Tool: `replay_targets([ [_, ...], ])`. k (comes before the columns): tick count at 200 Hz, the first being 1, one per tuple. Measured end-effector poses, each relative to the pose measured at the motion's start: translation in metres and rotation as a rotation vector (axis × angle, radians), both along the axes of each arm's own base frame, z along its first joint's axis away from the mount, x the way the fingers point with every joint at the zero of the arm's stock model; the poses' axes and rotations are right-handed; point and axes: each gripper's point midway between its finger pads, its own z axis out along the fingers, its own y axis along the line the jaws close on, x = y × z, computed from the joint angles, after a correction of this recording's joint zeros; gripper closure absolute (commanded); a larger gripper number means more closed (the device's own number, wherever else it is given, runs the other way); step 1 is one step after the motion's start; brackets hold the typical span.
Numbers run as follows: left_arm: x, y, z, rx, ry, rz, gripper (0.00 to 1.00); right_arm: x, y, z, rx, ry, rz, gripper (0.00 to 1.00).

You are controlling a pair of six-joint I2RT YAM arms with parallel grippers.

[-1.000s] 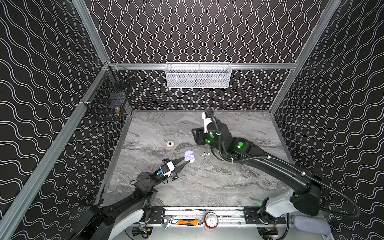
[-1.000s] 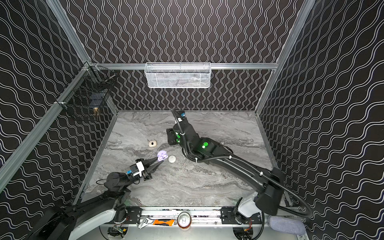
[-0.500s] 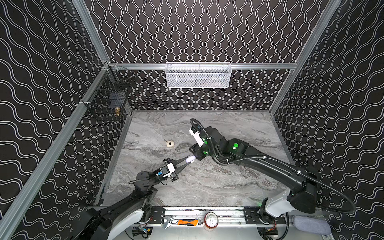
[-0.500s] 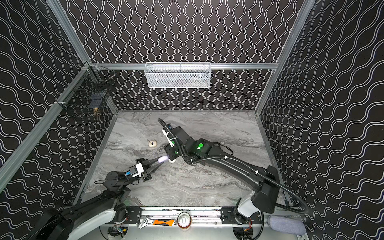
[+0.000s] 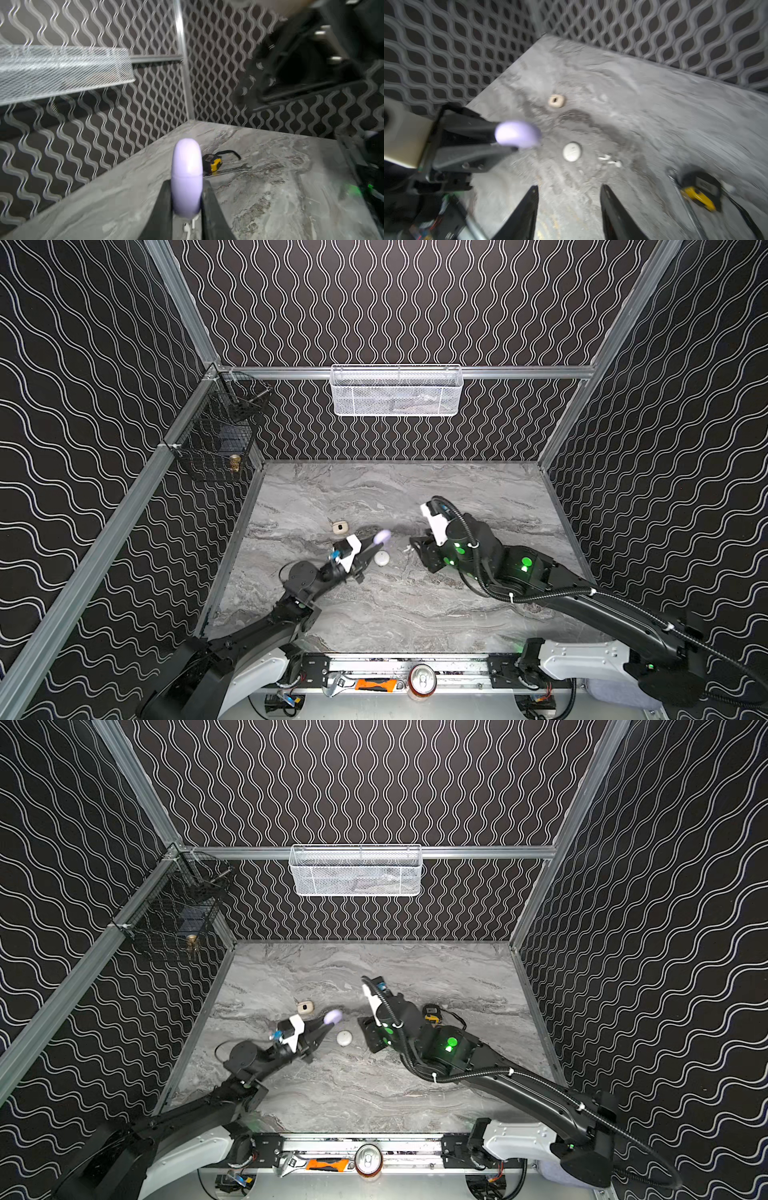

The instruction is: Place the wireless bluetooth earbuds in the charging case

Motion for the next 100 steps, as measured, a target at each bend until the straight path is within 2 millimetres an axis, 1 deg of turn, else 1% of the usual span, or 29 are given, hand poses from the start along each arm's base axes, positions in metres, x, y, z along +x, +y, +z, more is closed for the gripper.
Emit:
replay_targets([
  [22, 0.041, 0.011, -0.009, -0.017, 0.178, 0.151, 1.0, 0.013, -0.034, -0.01, 0.034, -0.004, -0.123, 0.46],
  [30, 0.054, 0.015, -0.015, -0.02, 0.247, 0.195, 1.0, 0.017, -0.041, -0.016, 0.04, -0.011, -0.157, 0.42],
  [37, 0.064, 0.019, -0.021, -0.026, 0.303, 0.223, 1.0, 0.017, -0.042, -0.024, 0.038, -0.001, -0.167, 0.39],
  [52, 0.086, 0.029, -0.041, -0.033, 0.42, 0.278, 1.0, 0.021, -0.042, -0.042, 0.012, 0.026, -0.175, 0.37],
  [64, 0.098, 0.034, -0.066, -0.031, 0.533, 0.298, 1.0, 0.025, -0.039, -0.053, 0.003, 0.045, -0.184, 0.35],
  [80, 0.11, 0.039, -0.095, -0.032, 0.663, 0.305, 1.0, 0.029, -0.032, -0.067, -0.005, 0.073, -0.18, 0.33],
  [100, 0.12, 0.039, -0.124, -0.032, 0.791, 0.3, 1.0, 0.034, -0.017, -0.087, -0.005, 0.122, -0.168, 0.33],
])
